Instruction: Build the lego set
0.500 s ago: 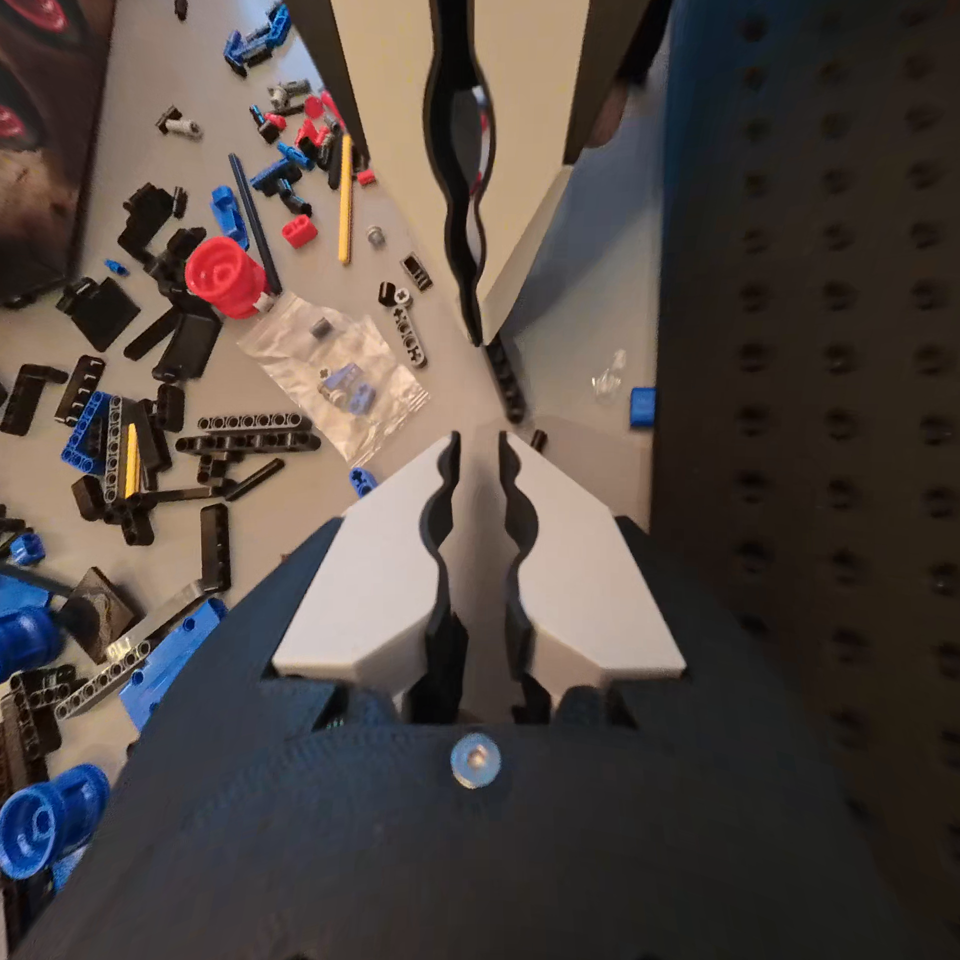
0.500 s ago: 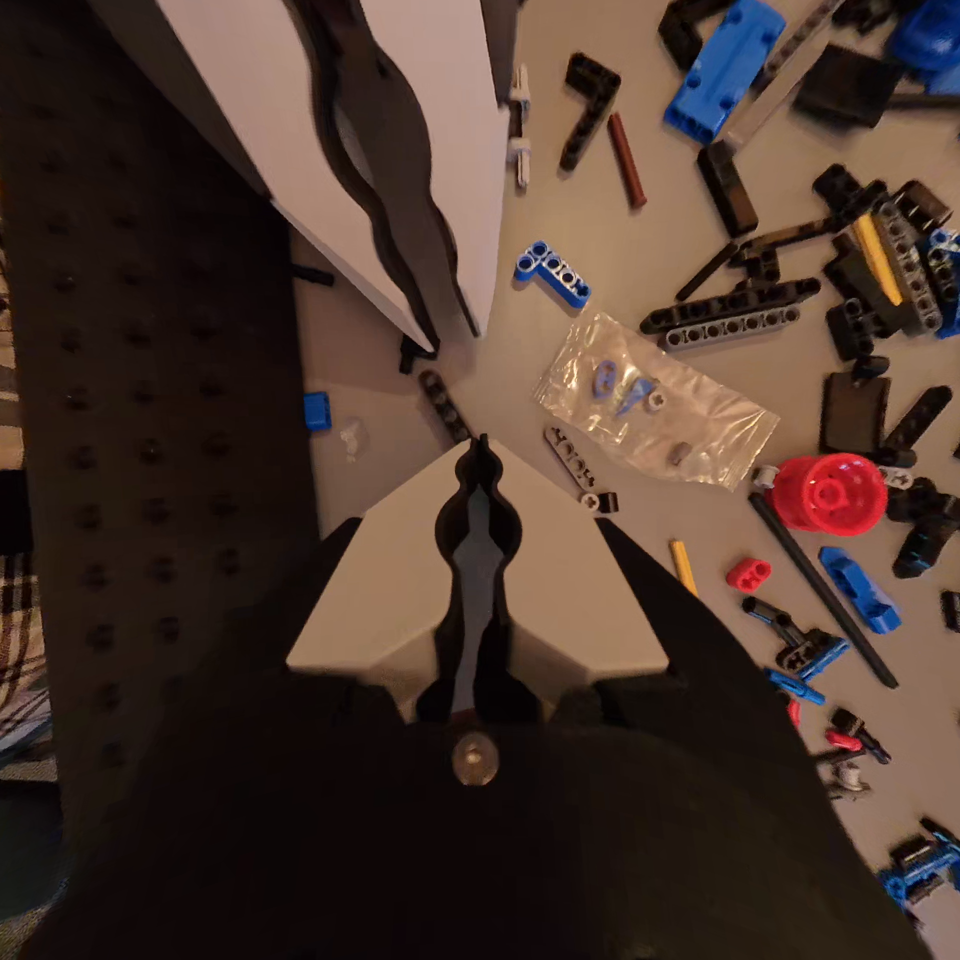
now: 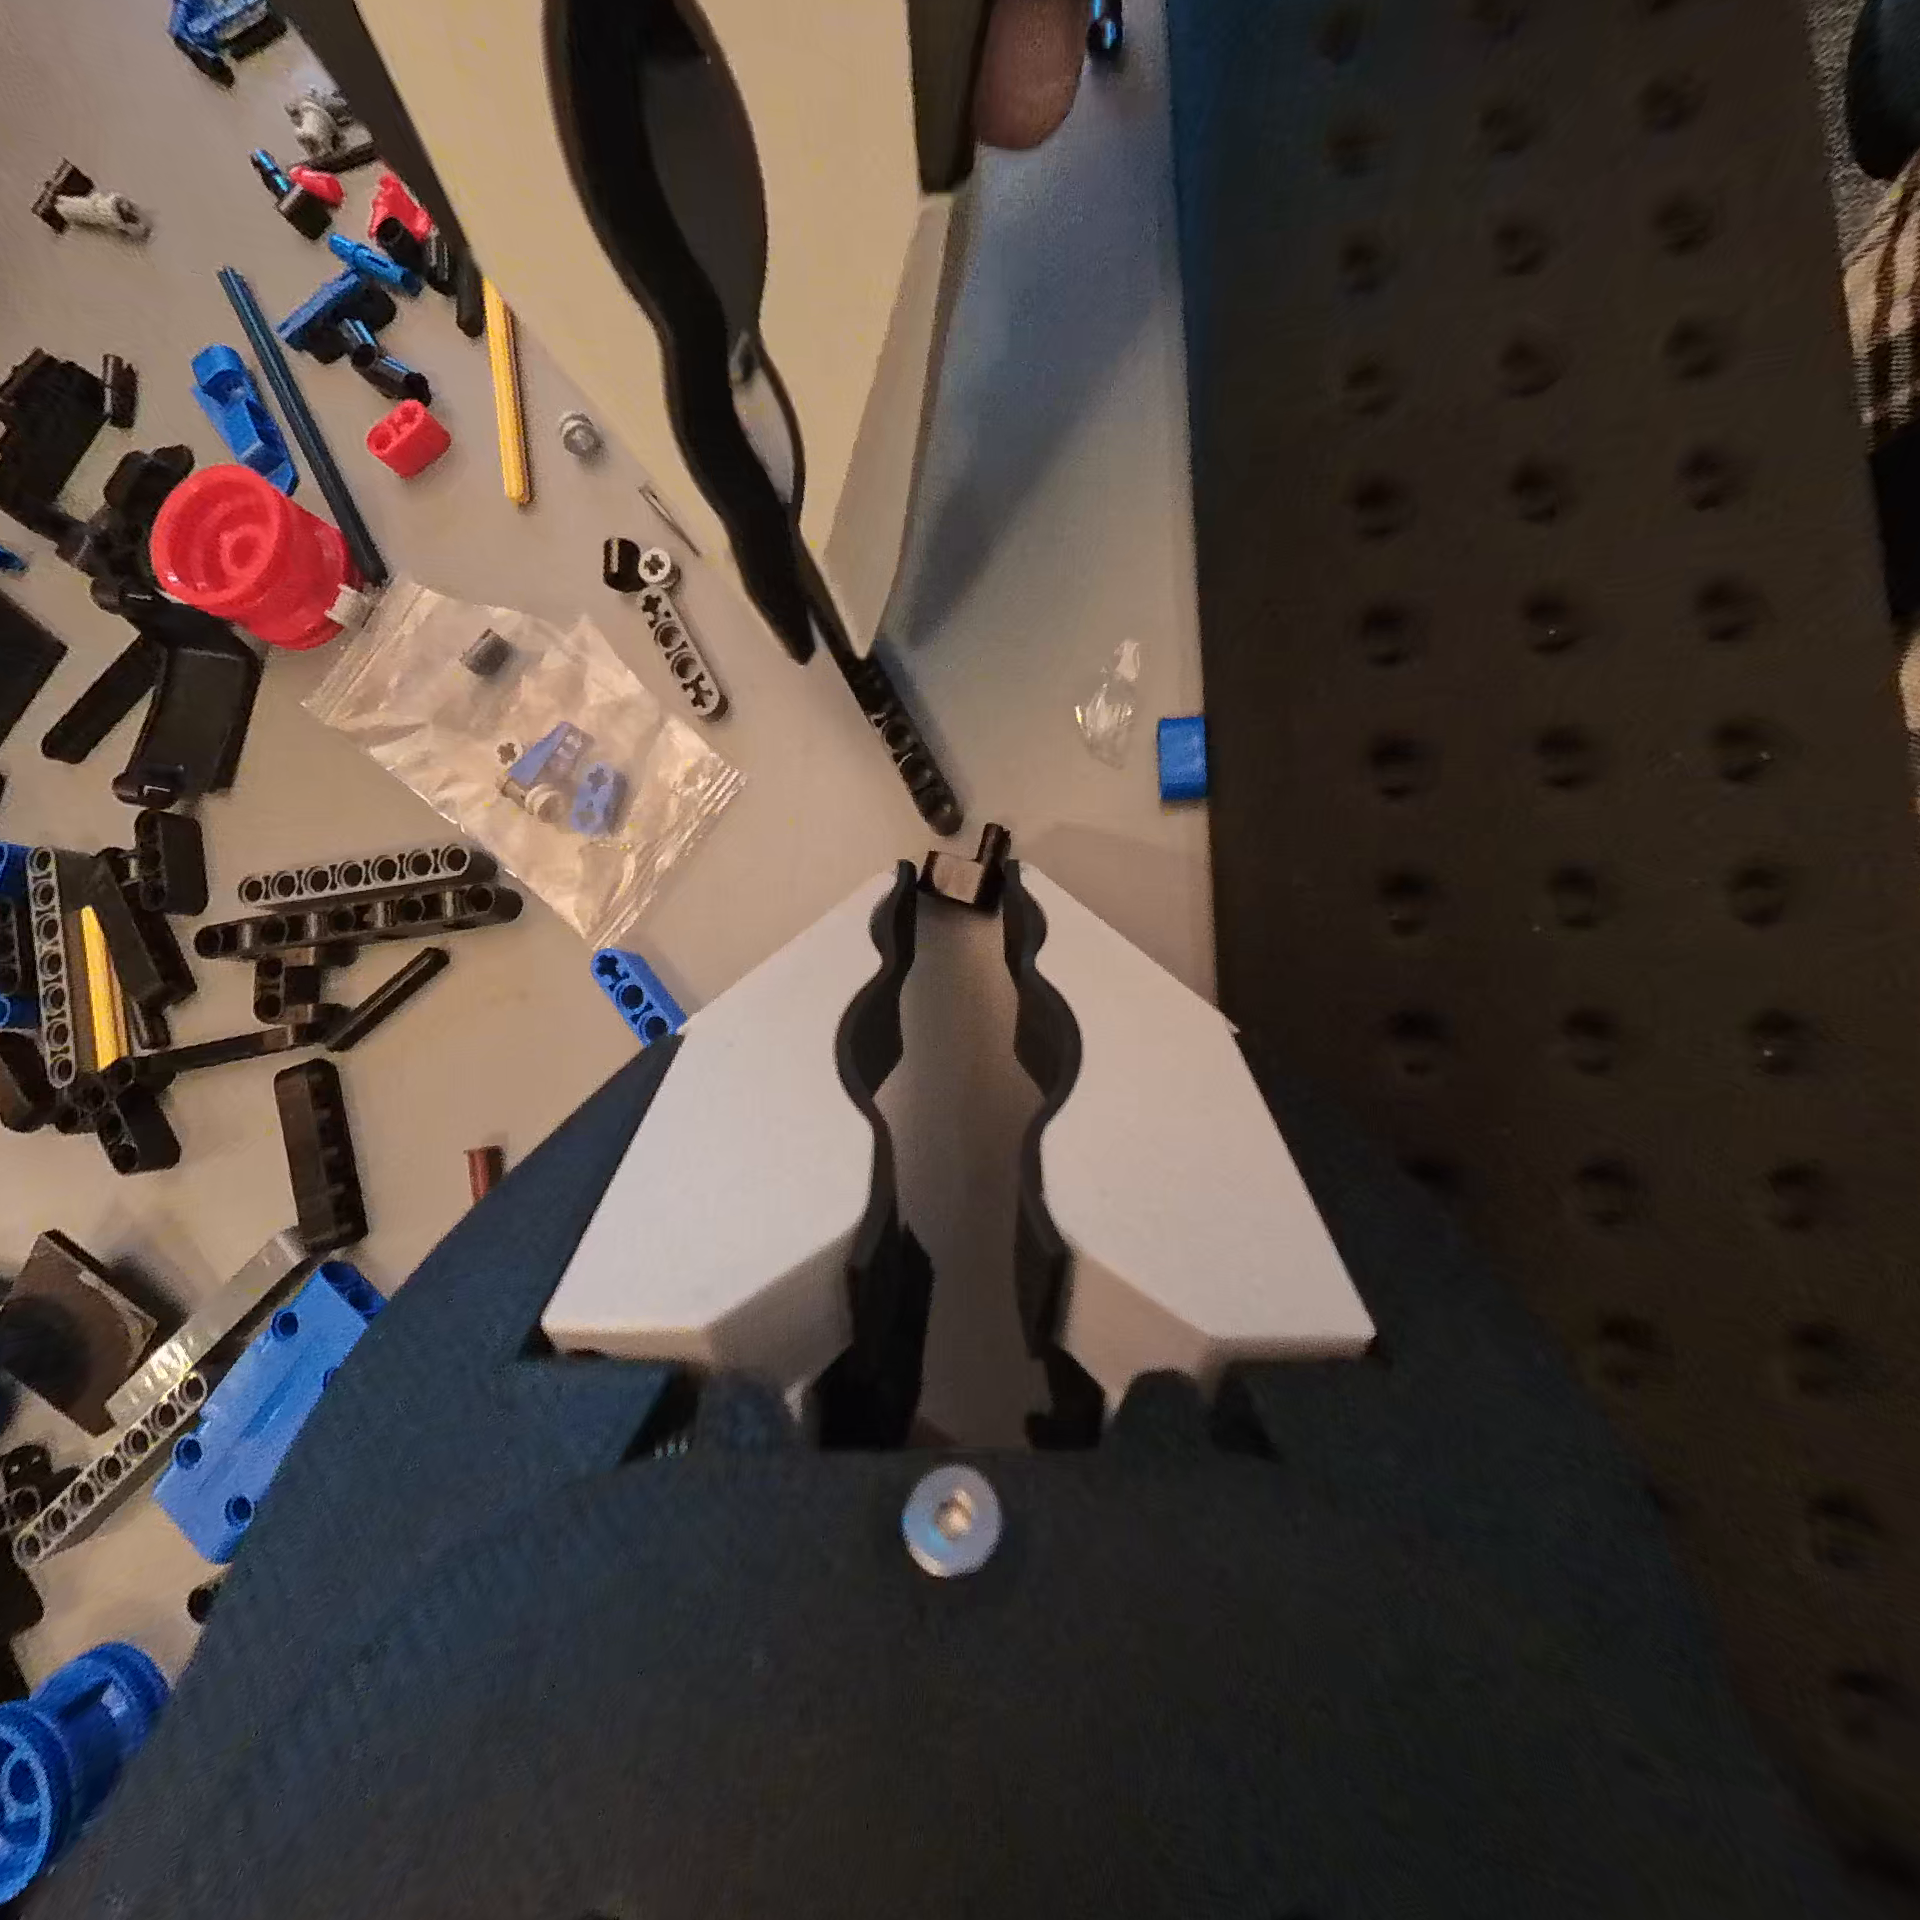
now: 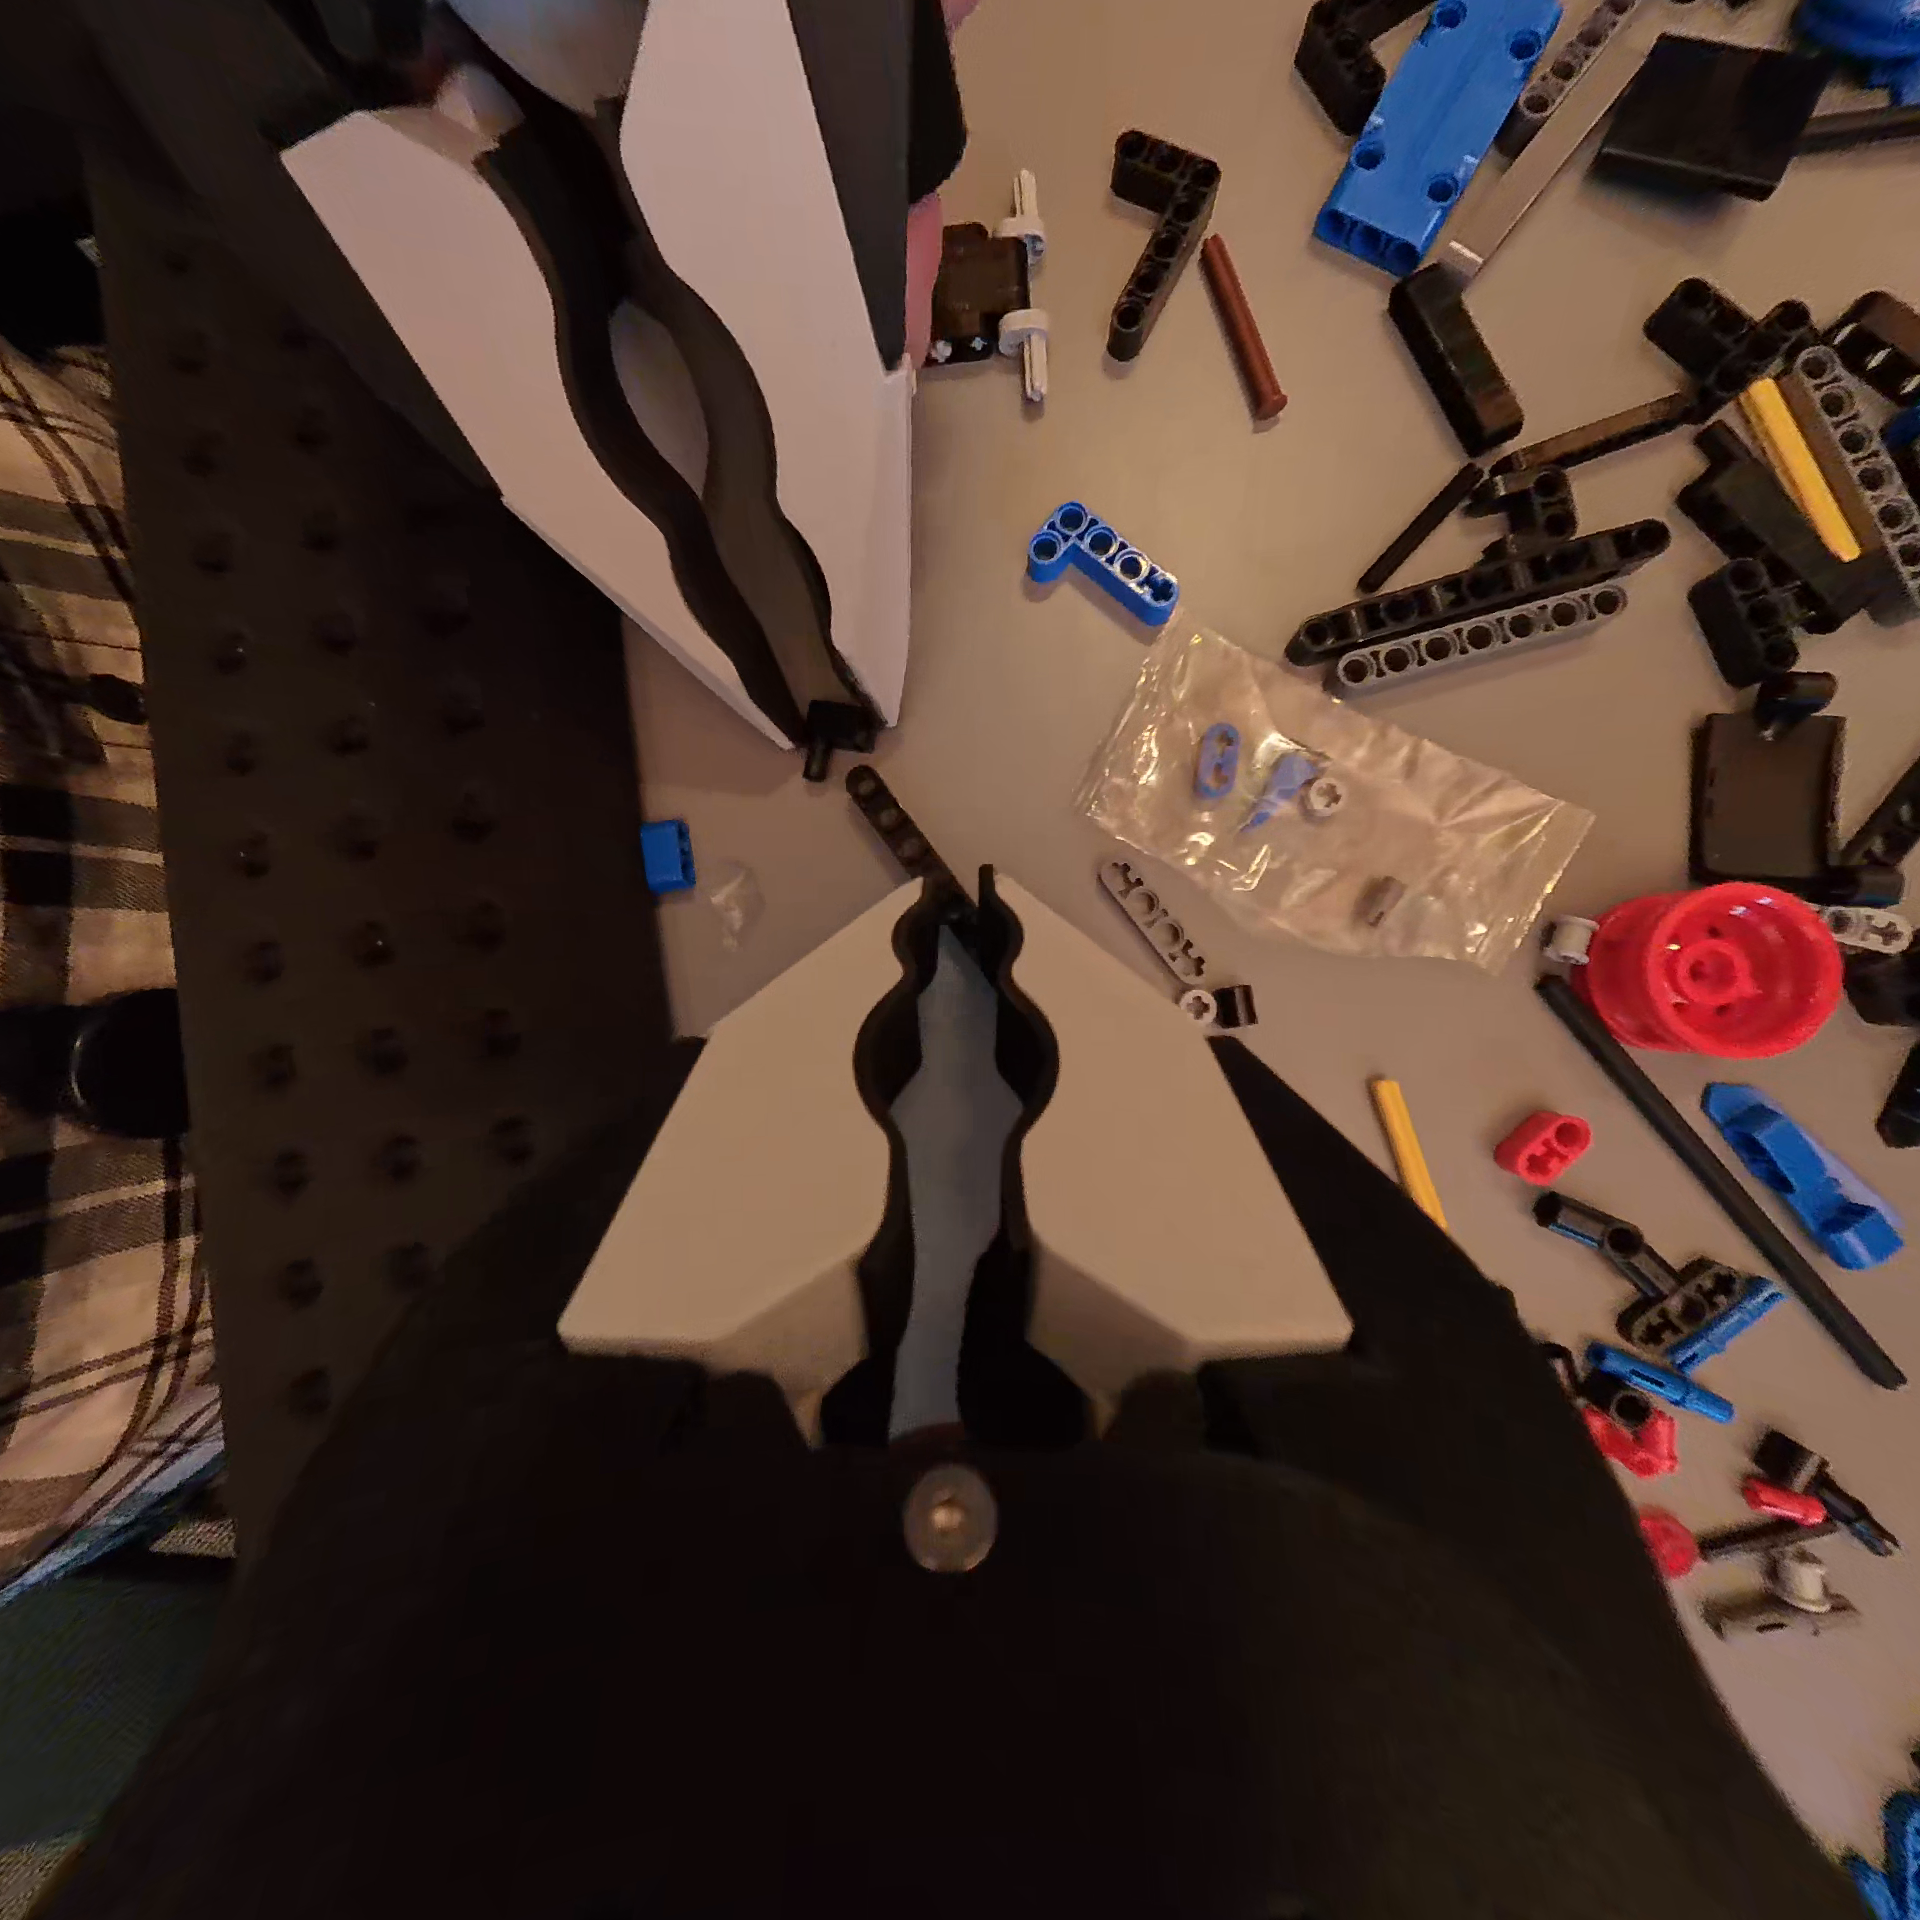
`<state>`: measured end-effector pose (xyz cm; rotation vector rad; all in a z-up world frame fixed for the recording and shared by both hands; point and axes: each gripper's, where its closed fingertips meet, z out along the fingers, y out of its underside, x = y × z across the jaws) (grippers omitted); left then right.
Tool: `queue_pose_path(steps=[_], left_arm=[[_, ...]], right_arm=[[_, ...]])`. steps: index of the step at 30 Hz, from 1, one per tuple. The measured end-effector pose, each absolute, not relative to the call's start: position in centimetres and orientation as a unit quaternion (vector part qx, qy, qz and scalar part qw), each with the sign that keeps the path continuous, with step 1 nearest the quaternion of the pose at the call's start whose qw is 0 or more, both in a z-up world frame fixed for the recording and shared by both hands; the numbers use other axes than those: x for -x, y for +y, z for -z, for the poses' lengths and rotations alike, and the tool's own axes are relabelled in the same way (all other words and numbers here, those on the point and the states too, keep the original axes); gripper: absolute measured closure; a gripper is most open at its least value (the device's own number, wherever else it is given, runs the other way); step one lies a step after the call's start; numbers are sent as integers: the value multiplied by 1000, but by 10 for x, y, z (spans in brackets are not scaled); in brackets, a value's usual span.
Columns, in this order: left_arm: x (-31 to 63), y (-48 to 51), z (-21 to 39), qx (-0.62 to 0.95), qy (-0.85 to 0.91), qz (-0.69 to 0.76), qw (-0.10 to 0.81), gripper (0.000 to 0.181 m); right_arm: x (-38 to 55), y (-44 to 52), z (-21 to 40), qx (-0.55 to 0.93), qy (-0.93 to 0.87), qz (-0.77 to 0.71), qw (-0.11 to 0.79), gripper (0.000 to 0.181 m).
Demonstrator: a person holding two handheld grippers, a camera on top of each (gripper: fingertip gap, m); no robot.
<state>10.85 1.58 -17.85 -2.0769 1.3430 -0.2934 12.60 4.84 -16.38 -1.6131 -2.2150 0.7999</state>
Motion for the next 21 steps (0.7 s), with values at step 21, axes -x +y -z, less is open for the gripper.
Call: queue_pose_path(steps=[21], left_arm=[[-104,40,51,704,213,447,510,167]], right_arm=[[-101,46,64,419,-710,-226,520,162]])
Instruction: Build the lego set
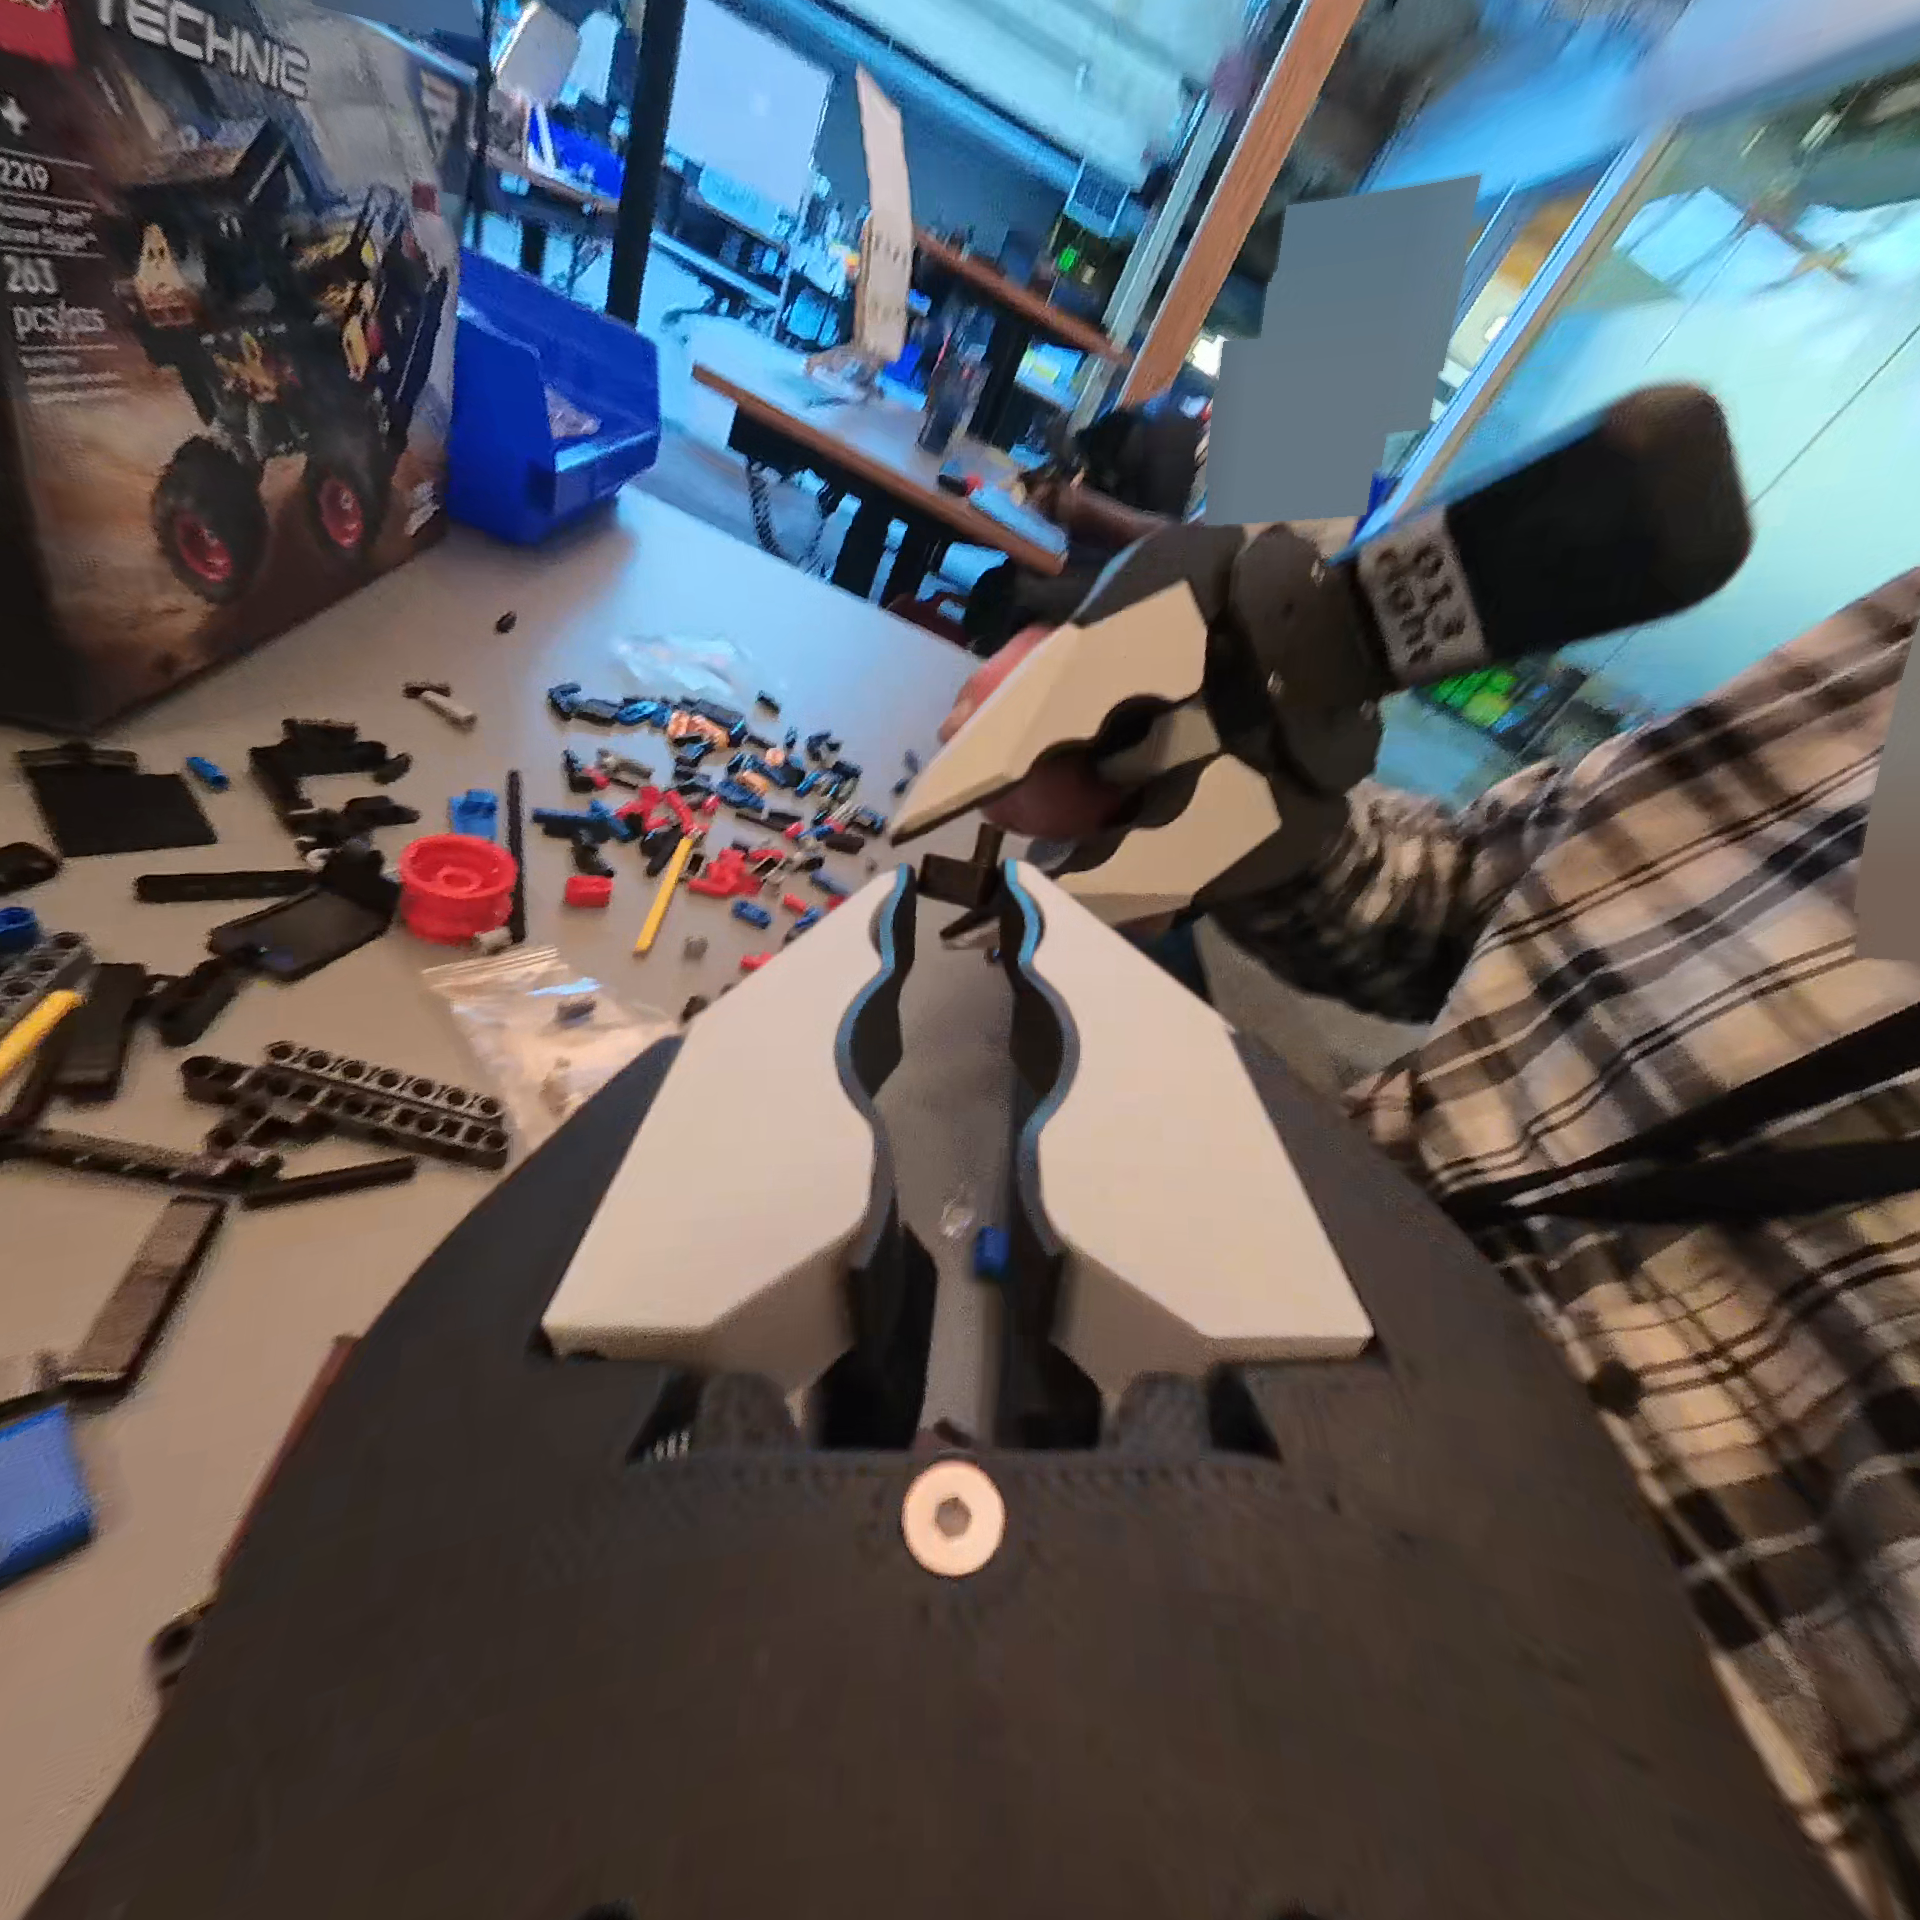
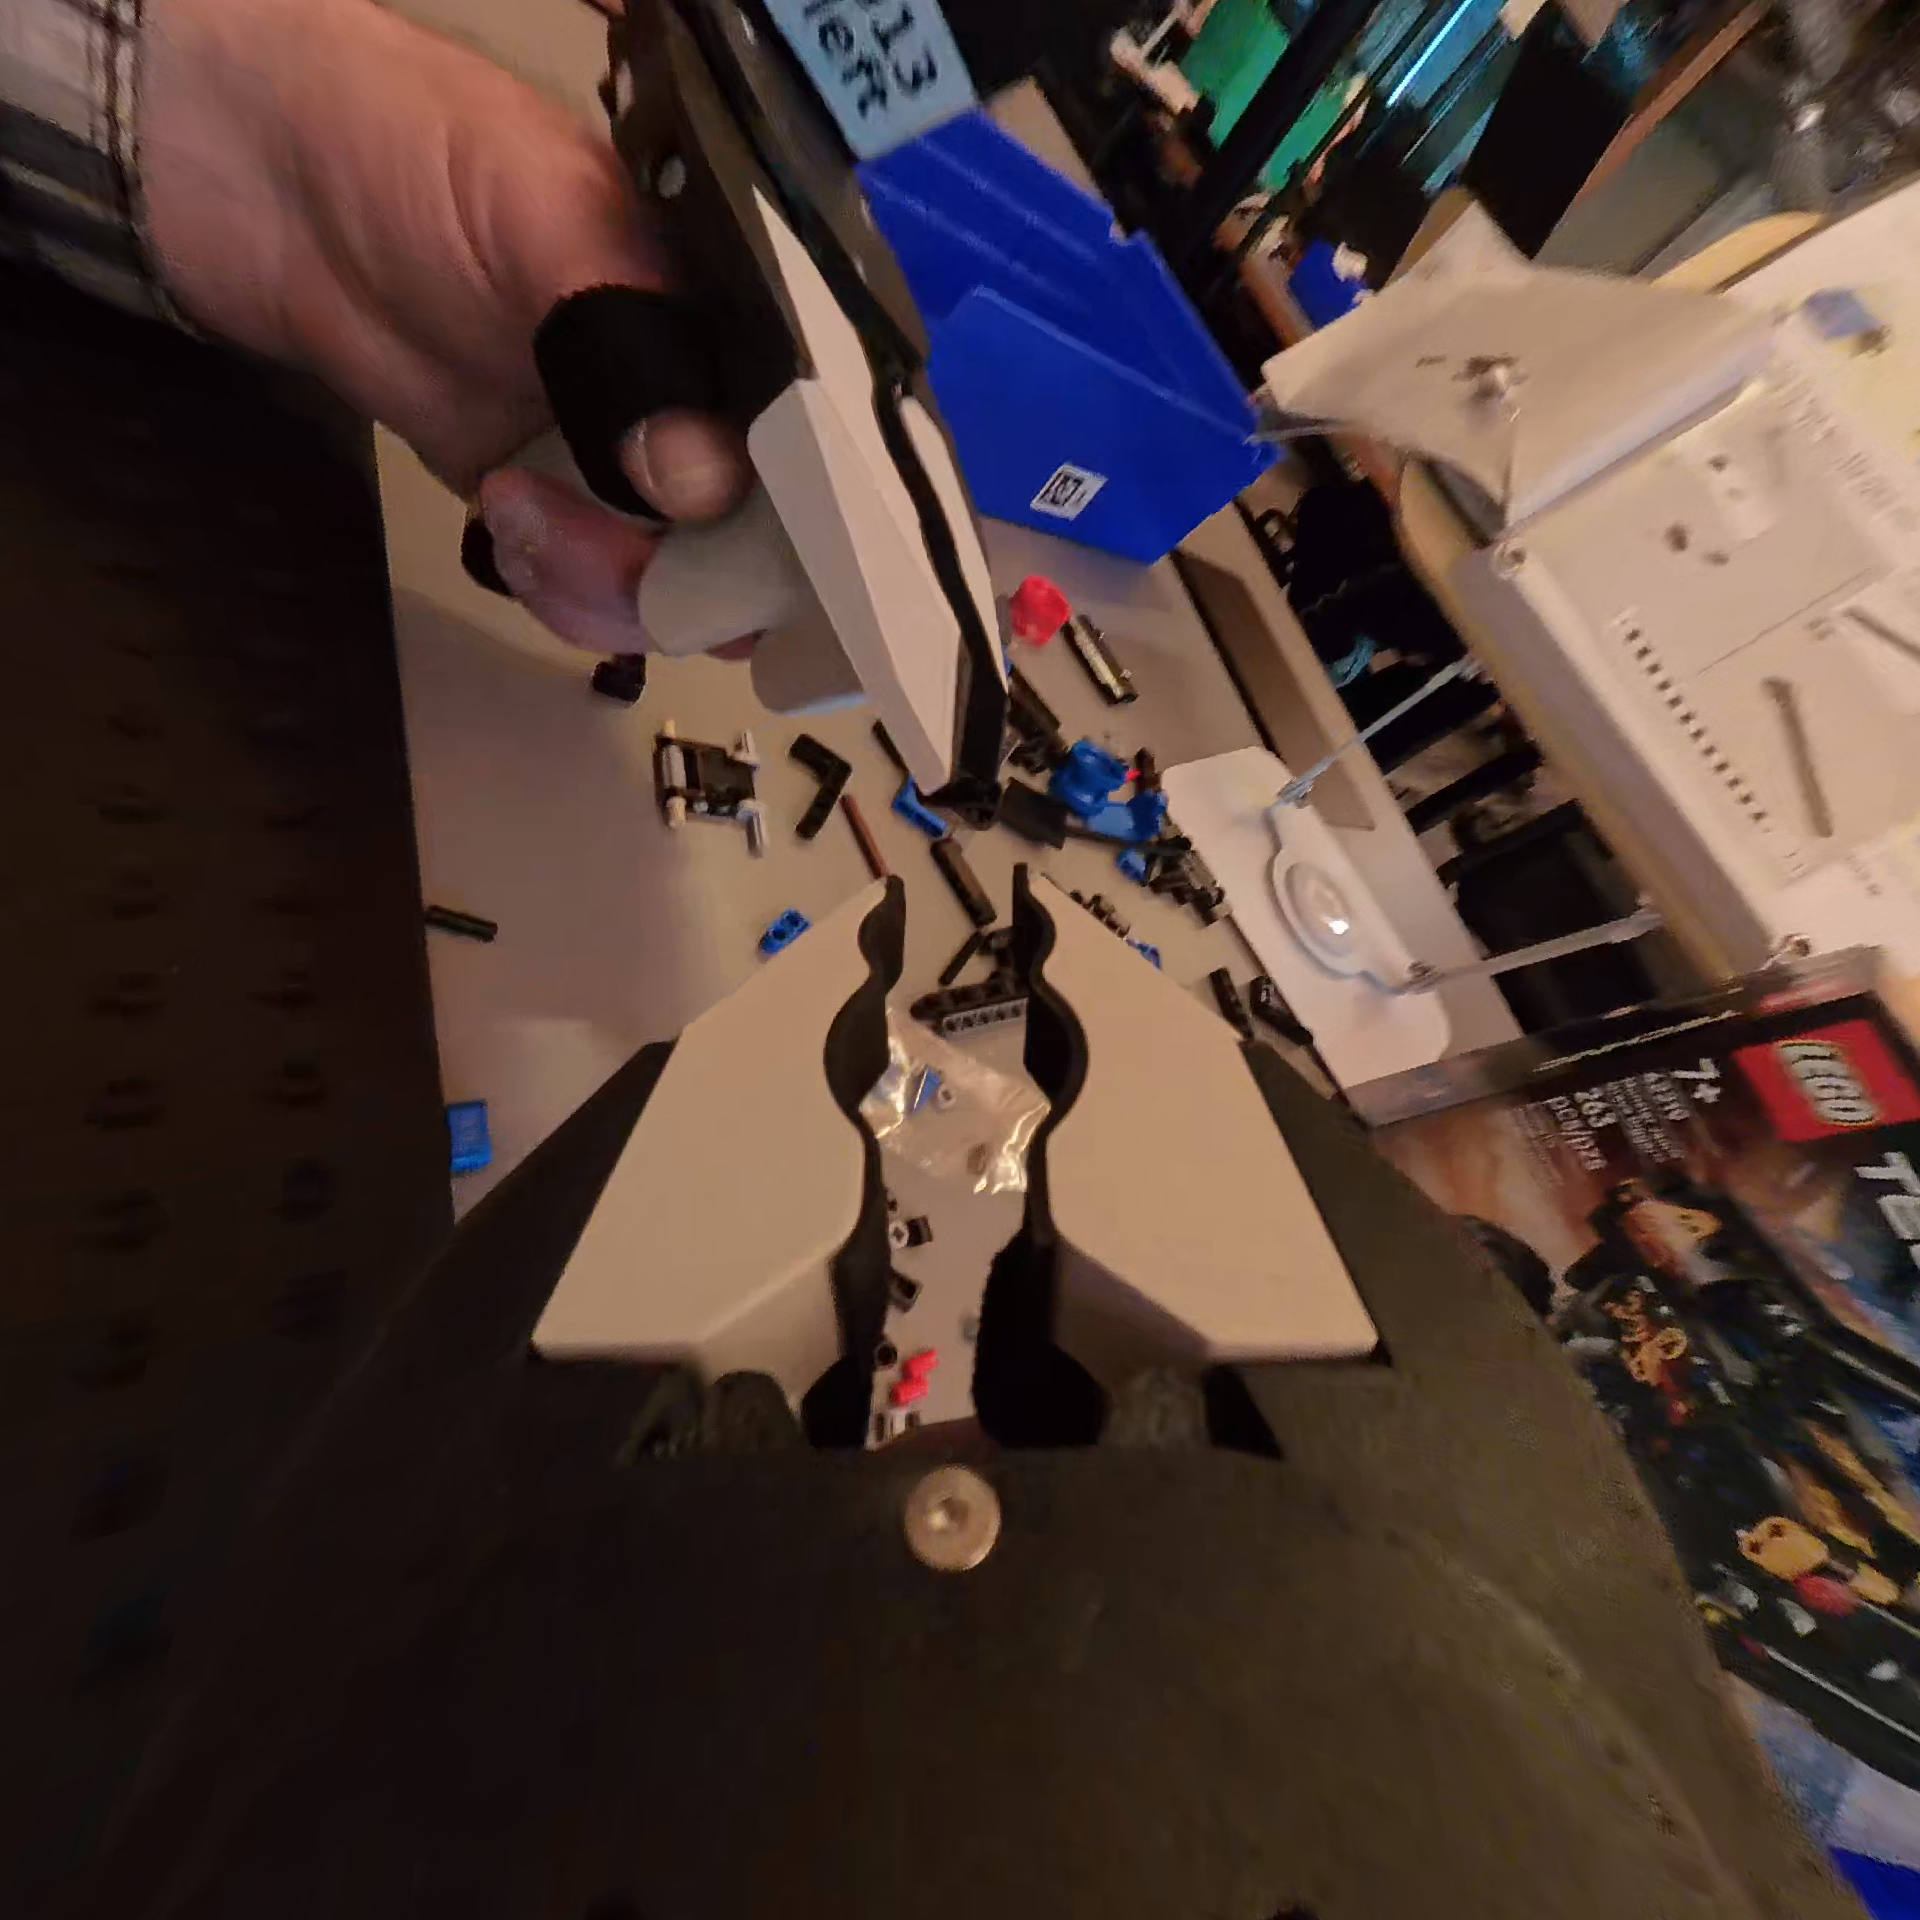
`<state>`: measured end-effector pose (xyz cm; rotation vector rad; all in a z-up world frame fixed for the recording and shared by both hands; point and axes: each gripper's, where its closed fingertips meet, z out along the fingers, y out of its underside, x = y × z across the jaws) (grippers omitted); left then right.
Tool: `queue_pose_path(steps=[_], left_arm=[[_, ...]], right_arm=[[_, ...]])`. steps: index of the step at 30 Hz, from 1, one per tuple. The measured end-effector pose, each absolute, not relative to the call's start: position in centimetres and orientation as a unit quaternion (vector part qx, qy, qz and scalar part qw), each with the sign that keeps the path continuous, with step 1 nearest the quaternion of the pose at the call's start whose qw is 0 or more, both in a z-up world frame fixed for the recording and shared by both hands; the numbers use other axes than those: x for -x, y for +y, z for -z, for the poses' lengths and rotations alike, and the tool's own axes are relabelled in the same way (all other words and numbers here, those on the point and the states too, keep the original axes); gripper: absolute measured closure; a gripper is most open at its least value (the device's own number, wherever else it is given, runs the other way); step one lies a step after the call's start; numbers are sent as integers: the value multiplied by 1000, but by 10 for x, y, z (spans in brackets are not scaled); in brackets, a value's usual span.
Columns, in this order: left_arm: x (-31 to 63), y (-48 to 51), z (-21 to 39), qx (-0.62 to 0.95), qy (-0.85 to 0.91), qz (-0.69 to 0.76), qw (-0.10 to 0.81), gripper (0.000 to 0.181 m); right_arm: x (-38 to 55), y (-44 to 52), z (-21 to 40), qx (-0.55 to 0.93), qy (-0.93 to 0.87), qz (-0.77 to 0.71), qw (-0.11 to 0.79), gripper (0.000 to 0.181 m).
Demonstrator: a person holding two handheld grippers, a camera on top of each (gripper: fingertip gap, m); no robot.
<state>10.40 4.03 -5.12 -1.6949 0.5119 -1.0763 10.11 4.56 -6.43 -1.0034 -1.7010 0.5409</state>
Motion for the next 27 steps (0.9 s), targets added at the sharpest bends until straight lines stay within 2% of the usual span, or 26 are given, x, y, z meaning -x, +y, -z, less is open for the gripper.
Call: queue_pose_path(steps=[5,13,17,22,25,27], left_arm=[[-108,38,49,692,198,499,483,167],[-117,34,58,719,233,490,435,167],[-117,34,42,696,240,496,460,167],[-120,31,31,666,244,505,493,162],[-117,39,23,656,270,397,583,160],[-120,42,22,651,324,270,631,160]], right_arm=[[-99,38,48,373,-709,-201,564,164],[-100,33,60,332,-769,-174,517,167],[-104,33,46,388,-711,-315,495,168],[-115,32,18,436,-577,-548,420,167],[-119,39,9,461,-483,-659,347,167],[-120,42,8,466,-442,-699,314,168]])
